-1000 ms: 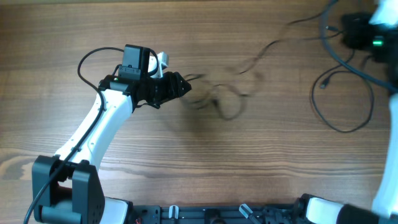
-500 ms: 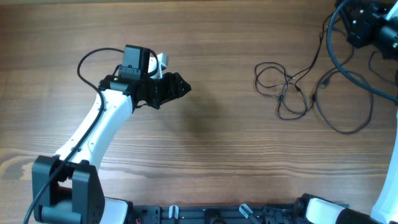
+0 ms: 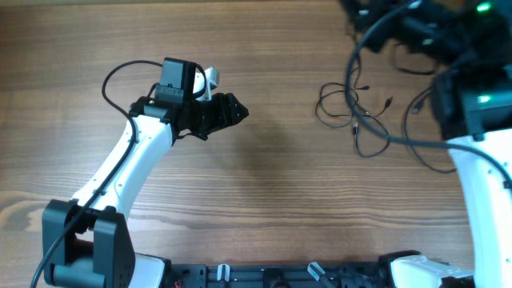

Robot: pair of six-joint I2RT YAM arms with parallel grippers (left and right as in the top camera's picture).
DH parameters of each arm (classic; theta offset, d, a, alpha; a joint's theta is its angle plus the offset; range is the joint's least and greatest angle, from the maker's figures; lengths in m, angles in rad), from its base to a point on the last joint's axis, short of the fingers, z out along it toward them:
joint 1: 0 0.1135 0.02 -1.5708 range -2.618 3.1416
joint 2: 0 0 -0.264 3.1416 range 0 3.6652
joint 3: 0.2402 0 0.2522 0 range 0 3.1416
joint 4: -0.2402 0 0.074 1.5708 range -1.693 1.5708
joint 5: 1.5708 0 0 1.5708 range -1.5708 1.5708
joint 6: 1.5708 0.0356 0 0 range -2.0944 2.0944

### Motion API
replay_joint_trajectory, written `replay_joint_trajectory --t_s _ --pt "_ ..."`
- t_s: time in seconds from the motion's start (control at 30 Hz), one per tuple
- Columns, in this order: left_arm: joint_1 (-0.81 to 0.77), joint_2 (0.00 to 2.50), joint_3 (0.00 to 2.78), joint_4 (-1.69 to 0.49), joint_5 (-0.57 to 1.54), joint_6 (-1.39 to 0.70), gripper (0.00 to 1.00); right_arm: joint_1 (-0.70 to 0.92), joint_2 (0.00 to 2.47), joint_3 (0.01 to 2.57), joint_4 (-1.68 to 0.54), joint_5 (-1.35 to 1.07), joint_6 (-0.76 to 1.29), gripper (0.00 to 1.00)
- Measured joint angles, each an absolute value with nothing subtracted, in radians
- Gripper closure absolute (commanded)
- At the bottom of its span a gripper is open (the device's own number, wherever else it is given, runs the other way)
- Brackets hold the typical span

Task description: Untangle cables

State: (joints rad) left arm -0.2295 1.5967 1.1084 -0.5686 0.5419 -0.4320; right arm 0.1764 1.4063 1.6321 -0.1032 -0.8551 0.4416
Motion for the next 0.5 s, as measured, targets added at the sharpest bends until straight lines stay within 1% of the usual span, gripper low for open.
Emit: replay_joint_trajectory --t_s 0.07,0.17,0.27,0.33,0.43,0.5 --pt "-0.229 1.597 1.108 -0.569 0.542 -0.432 0.35 0.285 1.406 1.633 -0.116 -0.72 0.429 0.96" --pt "-0.229 1.597 1.108 -0.575 0.542 -0.432 0.35 0.37 1.406 1.658 -0.227 -0.57 0.364 0.96" --pt "-0.229 1.597 1.108 -0.577 0.538 -0.432 0.36 0.38 1.406 1.667 -0.343 -0.493 0.288 0.96" --pt "-0.229 1.597 1.108 -0.577 0.535 -0.432 0.36 0.371 1.406 1.667 -0.37 -0.319 0.251 0.96" --pt "-0.229 1.597 1.108 -0.577 0.535 -0.432 0.34 0.332 1.406 1.669 -0.44 0.05 0.223 0.96" --pt "-0.236 1.597 1.108 -0.555 0.53 -0.432 0.33 0.315 1.406 1.671 -0.506 0.13 0.21 0.96"
